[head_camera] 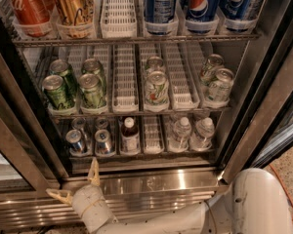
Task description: Pick redbull can from bottom shelf of fridge
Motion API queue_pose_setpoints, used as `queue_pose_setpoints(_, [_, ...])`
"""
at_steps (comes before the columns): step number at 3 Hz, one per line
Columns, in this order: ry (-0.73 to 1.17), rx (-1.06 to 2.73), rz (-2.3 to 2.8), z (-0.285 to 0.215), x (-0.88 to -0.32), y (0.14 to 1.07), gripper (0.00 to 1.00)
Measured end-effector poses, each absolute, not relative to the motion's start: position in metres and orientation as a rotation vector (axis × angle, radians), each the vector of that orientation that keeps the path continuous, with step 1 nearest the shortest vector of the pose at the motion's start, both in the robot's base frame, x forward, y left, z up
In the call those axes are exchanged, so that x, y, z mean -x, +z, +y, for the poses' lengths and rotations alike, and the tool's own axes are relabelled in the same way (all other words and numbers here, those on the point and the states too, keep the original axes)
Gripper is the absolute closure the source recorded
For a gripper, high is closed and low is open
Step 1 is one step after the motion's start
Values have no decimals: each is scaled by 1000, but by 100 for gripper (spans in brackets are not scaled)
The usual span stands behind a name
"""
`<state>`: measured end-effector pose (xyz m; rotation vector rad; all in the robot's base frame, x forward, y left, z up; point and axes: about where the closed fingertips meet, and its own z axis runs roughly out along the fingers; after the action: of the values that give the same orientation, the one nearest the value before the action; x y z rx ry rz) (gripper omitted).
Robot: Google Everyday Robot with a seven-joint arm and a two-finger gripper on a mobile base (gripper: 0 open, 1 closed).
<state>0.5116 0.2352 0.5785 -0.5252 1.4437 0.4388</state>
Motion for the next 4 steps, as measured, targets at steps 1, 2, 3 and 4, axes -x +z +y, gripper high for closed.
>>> queue_pose_setpoints(1, [409,492,1465,222,-523,580,0])
queue_pose_setpoints(2, [409,491,1465,222,-523,580,0])
queue_pose_setpoints(3, [422,451,1469,222,-524,580,0])
queue_pose_setpoints(4, [415,435,1462,223,-528,580,5])
